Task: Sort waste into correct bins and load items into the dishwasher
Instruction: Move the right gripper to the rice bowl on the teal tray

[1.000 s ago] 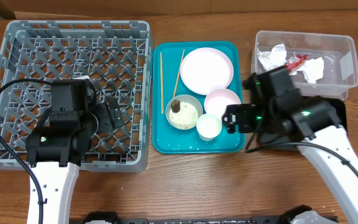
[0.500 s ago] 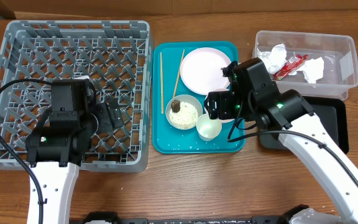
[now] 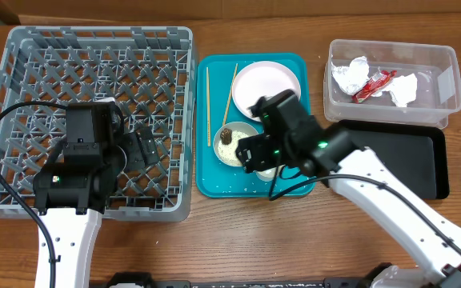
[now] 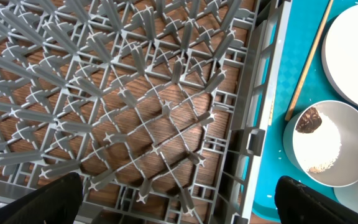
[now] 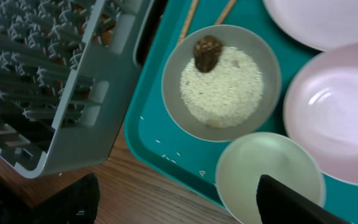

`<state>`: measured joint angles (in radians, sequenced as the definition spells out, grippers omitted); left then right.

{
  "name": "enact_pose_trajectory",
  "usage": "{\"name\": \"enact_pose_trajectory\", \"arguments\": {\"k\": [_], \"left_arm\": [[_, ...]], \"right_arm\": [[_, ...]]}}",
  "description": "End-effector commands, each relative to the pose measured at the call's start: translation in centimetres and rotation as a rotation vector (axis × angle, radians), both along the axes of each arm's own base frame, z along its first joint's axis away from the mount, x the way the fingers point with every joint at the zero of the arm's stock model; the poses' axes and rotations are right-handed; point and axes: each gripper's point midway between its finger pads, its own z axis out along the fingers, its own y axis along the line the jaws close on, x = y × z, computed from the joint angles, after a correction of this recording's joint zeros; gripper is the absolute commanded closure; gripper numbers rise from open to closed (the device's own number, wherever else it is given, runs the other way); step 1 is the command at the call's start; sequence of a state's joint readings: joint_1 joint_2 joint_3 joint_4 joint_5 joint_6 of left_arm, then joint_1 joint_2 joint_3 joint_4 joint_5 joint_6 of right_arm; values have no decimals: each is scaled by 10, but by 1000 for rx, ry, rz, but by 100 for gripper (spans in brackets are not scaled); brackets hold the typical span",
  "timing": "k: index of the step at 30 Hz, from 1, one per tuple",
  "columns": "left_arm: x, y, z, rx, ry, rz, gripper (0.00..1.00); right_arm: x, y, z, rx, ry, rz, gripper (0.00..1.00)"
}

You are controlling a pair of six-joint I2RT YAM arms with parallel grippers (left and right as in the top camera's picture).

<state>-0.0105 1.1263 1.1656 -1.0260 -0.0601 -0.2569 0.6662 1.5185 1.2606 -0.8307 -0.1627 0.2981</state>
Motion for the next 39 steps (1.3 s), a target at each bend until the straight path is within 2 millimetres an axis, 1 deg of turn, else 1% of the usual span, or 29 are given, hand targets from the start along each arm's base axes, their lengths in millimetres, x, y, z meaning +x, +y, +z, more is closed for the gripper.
{"name": "enact_pose_trajectory", "arguments": {"k": [1, 7, 9, 15, 18, 19, 22, 25, 29, 34, 39], "left_arm": [[2, 0, 7, -15, -18, 9, 0], [0, -1, 6, -16, -10, 9, 0], [0, -1, 5, -18, -6, 8, 0], [-1, -1, 5, -18, -2, 7, 0], [-1, -1, 5, -18, -4, 7, 0], [-1, -1, 5, -18, -2, 7, 0], [-1, -1, 5, -18, -2, 7, 0], [-1, -1, 5, -18, -1, 7, 0], [-2, -1, 4, -18, 1, 7, 0], [-2, -1, 4, -18, 1, 7, 0], [-2, -1, 4, -18, 1, 7, 0]], "right_arm": [[-2, 14, -14, -39, -16, 56, 19], [-1, 39, -34, -48, -29, 110, 26], [4, 48, -41, -40, -40, 119, 31], [16, 63, -62, -31, -50, 123, 32], [22, 69, -77, -33, -47, 123, 38], [24, 70, -80, -32, -49, 123, 39], [28, 75, -84, -23, -59, 122, 40], [33, 79, -89, -15, -68, 122, 45], [33, 81, -95, -19, -61, 124, 45], [32, 85, -94, -11, -70, 128, 45], [31, 84, -100, -27, -65, 128, 45]]}}
